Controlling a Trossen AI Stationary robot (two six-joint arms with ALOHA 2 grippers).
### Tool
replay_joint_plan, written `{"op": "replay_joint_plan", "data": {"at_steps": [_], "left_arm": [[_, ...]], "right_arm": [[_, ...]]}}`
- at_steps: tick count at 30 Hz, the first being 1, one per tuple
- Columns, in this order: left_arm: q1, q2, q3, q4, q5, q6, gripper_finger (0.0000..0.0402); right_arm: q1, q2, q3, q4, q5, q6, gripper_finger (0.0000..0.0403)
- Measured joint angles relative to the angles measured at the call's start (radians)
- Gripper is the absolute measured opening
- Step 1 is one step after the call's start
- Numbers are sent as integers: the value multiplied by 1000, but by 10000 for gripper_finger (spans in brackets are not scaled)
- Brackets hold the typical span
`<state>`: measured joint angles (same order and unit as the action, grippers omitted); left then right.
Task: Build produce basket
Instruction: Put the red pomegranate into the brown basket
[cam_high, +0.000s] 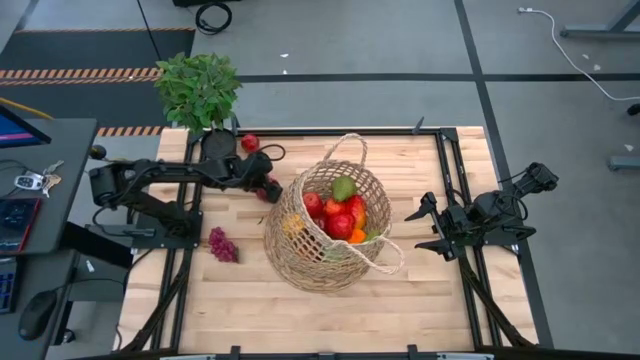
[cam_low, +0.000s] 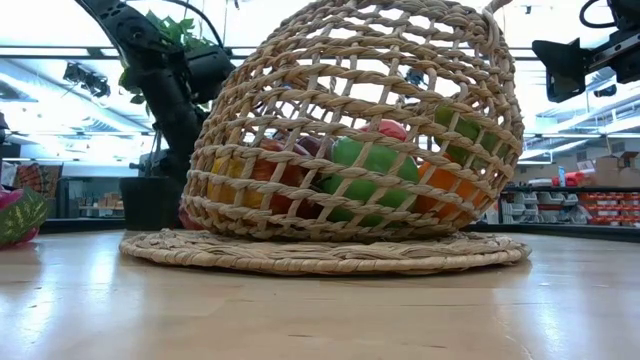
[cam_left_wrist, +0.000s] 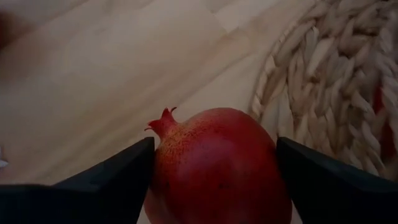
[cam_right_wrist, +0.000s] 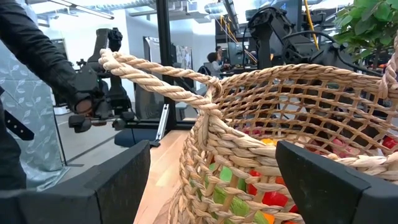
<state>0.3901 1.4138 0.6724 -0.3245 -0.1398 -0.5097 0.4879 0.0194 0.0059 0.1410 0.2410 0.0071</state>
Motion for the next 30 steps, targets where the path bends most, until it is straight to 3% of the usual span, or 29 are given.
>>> {"op": "replay_joint_plan", "data": {"at_steps": [6, 16, 23, 30], "left_arm": [[-1, -56, -4, -80, 79, -4, 318], [-2, -211, -9, -235, 102, -87, 318], [-2, -300, -8, -200, 231, -232, 318], [-2, -432, -6, -47, 316, -403, 318]], "right_arm": [[0, 0, 0, 0, 0, 0, 350], [0, 0, 0, 0, 0, 0, 350], [0, 0, 0, 0, 0, 0, 350], [0, 0, 0, 0, 0, 0, 350]]}}
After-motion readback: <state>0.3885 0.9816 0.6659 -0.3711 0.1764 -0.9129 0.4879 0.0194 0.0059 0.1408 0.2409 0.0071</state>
